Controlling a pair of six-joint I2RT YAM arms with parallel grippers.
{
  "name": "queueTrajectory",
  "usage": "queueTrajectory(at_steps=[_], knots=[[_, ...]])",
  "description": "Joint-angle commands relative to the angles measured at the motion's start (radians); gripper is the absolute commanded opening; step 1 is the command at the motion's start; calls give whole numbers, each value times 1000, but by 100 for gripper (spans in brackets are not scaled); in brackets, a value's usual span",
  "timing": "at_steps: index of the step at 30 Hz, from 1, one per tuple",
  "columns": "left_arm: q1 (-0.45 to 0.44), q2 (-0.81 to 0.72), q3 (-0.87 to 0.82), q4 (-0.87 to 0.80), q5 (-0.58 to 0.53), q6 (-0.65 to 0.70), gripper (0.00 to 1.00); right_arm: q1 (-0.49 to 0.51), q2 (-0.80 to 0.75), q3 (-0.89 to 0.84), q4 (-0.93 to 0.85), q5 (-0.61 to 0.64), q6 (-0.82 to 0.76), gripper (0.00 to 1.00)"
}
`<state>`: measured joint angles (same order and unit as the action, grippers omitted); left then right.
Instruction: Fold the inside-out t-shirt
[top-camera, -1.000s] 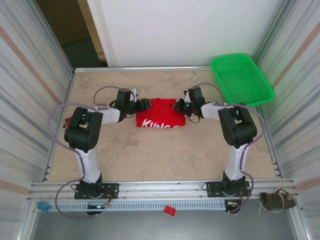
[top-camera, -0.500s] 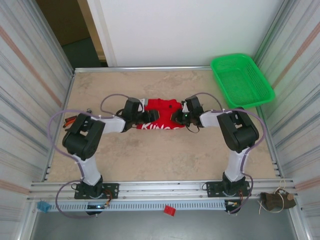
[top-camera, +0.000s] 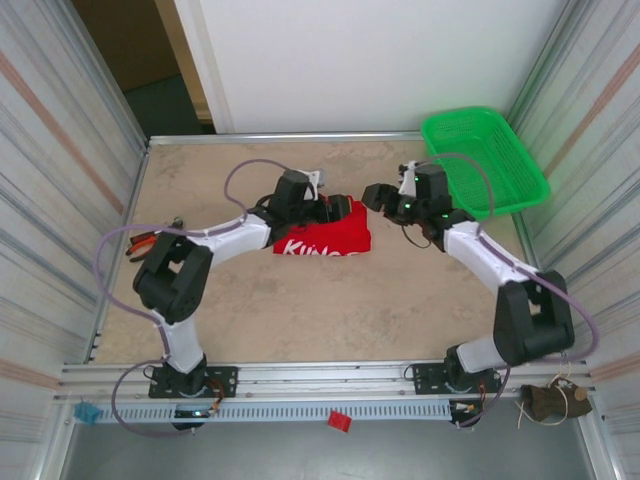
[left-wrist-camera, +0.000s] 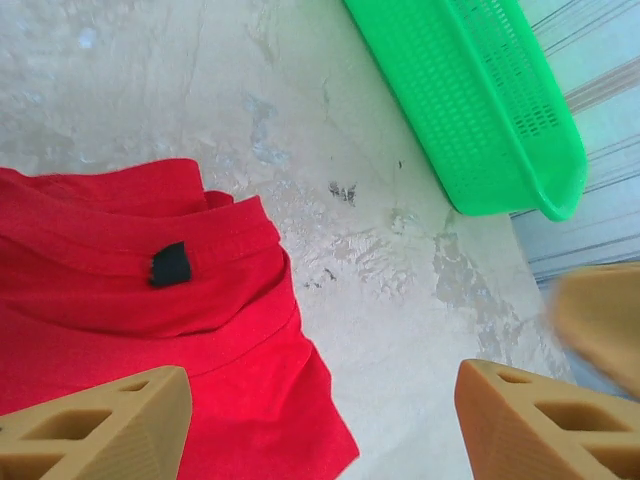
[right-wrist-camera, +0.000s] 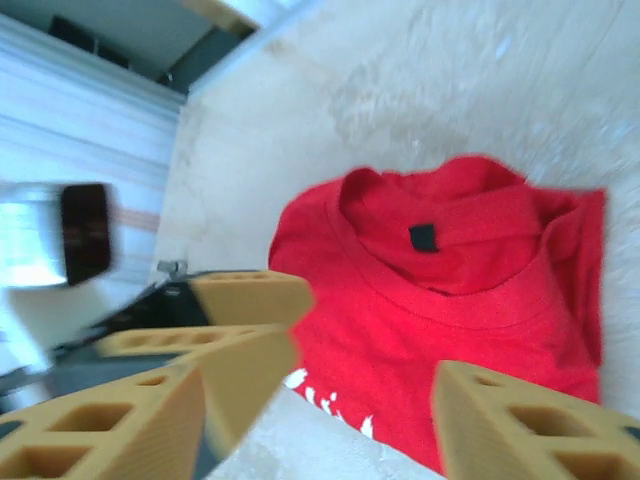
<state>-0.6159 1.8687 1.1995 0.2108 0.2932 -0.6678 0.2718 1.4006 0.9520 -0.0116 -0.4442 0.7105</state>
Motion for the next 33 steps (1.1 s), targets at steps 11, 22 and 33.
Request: queueTrajectory(at_steps=[11,22,33], knots=[[290,180,79,-257,-53,18,71,-127,-350,-137,-357,97,-67,82],[597,325,439,-541,68,366,71,-154,-407,-155,-421,128,-76,86],[530,-226,192,-527,174,494,99,-186,-423,-78,-500,519,-185,99]])
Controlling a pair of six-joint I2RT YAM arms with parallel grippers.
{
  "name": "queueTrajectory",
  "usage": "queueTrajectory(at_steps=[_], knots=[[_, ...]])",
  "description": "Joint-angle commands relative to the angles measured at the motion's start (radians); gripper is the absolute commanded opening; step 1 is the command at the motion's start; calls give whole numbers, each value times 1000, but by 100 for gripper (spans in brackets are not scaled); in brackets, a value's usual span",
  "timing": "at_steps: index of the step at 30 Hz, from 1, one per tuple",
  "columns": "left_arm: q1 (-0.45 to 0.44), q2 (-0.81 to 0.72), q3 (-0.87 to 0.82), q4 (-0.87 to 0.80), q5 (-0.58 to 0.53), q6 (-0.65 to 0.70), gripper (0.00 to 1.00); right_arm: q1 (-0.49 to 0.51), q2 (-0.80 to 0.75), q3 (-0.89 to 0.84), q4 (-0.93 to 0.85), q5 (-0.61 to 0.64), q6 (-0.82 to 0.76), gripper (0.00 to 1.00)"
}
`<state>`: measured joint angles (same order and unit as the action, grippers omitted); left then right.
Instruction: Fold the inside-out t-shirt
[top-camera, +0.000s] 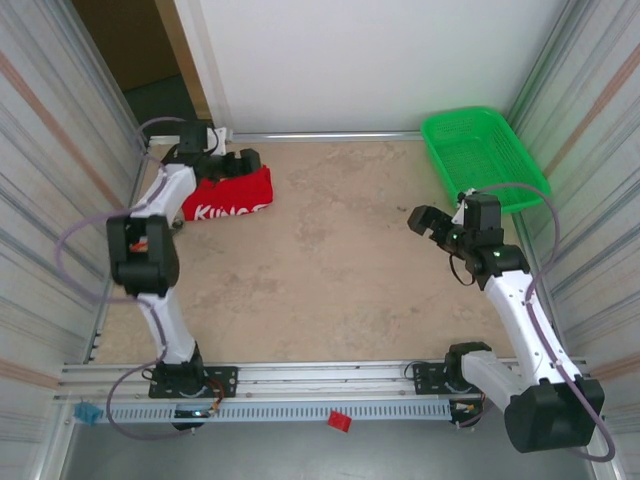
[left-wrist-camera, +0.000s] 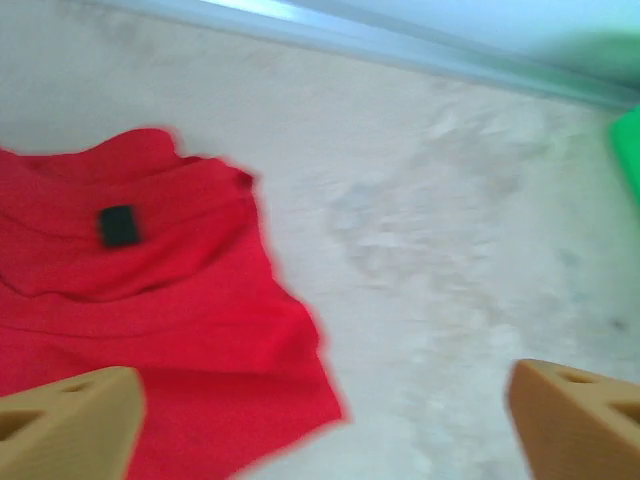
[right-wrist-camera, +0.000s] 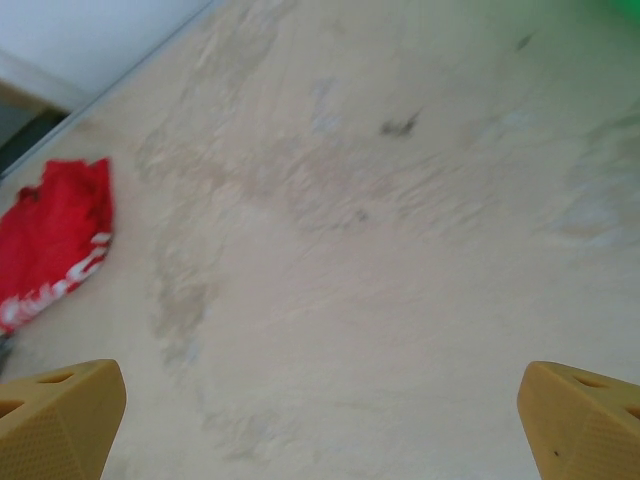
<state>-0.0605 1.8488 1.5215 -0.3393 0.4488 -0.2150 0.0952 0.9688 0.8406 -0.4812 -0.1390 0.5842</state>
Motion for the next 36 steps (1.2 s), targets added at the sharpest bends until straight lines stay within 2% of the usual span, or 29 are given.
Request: queueTrajectory(at_steps=[1,5,9,13,15,17,18,19,20,21,23,24,25,26,27,29,30,32,33,36], knots=[[-32,-275,-203,51,-21,40,99,-11,14,25,-15,276,-64,99],[-48,-568,-558,259,-223,109,99,-12,3,-104,203,527,-153,99],[-59,-755,-880,561,-432,266,99,-20,41,-196,404,624,-295,99],[-58,-712,-982,638,-531,274,99,-23,152,-273,579,657,-345,99],[-66,-644,-1063,780,-618,250,99,-26,243,-312,698,633,-365,99],[-61,-551,-1134,964,-642,252,99,-29,322,-336,808,574,-384,99],[-62,-511,-1129,1002,-660,272,99,-29,364,-362,893,535,-411,99],[-64,-504,-1109,972,-633,300,99,-29,397,-389,982,504,-427,99],[-53,-474,-1106,1035,-599,331,99,-33,415,-398,1046,467,-454,99],[-28,-439,-1102,1047,-572,312,99,-37,422,-389,1036,412,-474,99],[46,-358,-1163,1223,-410,276,99,-55,488,-422,1200,346,-521,99],[53,-318,-1193,1341,-402,281,99,-82,536,-454,1296,296,-506,99],[60,-330,-1194,1297,-384,277,99,-101,603,-497,1464,269,-502,99],[65,-359,-1163,1189,-340,281,99,-114,591,-487,1425,266,-485,99],[68,-338,-1140,1185,-328,284,99,-130,558,-437,1257,237,-464,99],[68,-323,-1094,1116,-336,280,99,-131,600,-445,1356,241,-475,99],[70,-333,-1093,1099,-330,280,99,-130,570,-432,1273,238,-468,99],[70,-324,-1096,1119,-331,281,99,-103,581,-457,1350,289,-487,99],[70,-329,-1092,1101,-331,279,99,-95,570,-452,1314,303,-487,99],[70,-328,-1091,1100,-331,279,99,-117,565,-444,1296,243,-484,99]])
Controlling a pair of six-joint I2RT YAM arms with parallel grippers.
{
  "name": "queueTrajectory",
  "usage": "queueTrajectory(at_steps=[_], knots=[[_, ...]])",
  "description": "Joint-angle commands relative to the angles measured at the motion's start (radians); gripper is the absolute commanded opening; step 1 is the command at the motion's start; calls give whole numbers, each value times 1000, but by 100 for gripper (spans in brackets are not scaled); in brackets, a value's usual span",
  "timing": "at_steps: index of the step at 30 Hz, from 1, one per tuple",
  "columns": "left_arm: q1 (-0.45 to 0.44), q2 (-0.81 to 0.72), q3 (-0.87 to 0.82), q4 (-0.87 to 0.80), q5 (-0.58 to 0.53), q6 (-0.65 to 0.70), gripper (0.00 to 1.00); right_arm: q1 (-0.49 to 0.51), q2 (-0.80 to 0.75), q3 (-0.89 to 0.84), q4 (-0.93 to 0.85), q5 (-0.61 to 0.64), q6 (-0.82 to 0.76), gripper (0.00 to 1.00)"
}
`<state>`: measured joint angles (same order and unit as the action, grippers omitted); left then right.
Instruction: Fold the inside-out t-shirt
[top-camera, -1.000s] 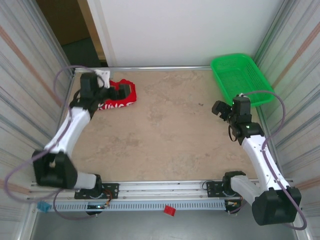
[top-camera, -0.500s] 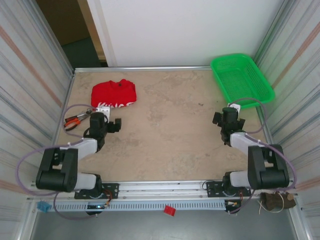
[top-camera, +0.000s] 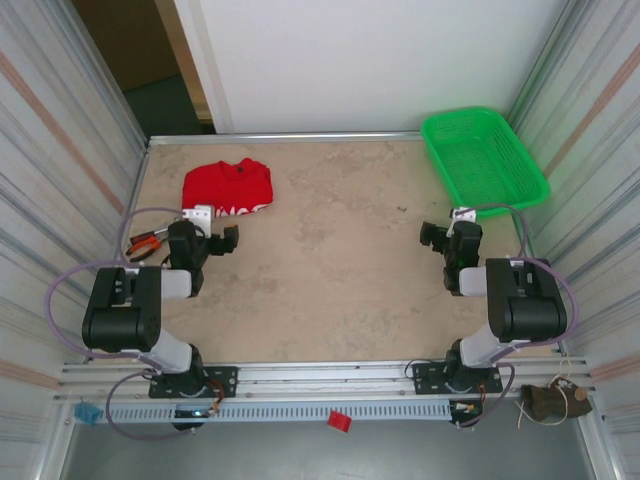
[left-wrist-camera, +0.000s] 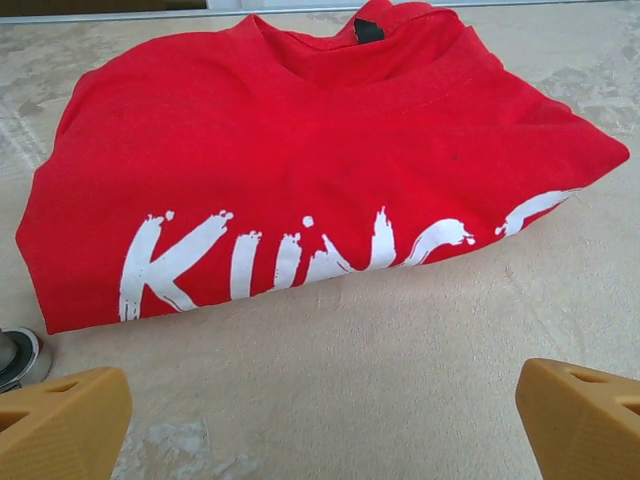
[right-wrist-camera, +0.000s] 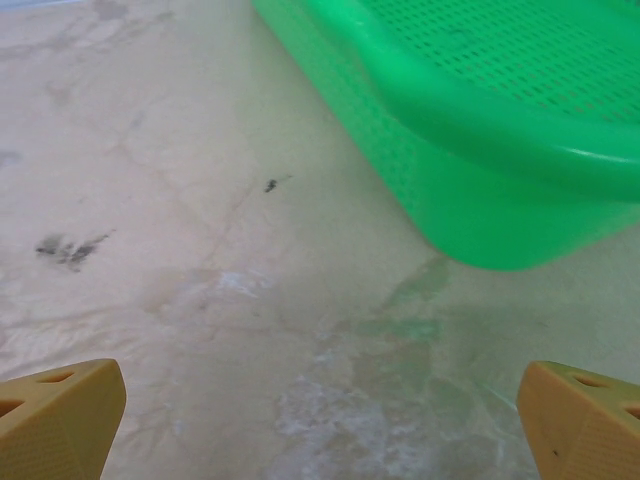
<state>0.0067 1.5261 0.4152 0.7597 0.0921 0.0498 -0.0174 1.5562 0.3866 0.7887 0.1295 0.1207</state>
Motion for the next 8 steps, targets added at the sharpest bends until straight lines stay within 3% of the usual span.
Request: queueTrajectory(at_steps=[1,3,8], knots=[[2,-3,14,8,25,14,99,-1,-13,20,17,-31,-27,99],[3,-2,19,-1,24,13,99,-24,-5,44,-23,-89,-19,99],[-6,-14,2,18,13,21,99,-8,-20,11,26,-78,-37,99]])
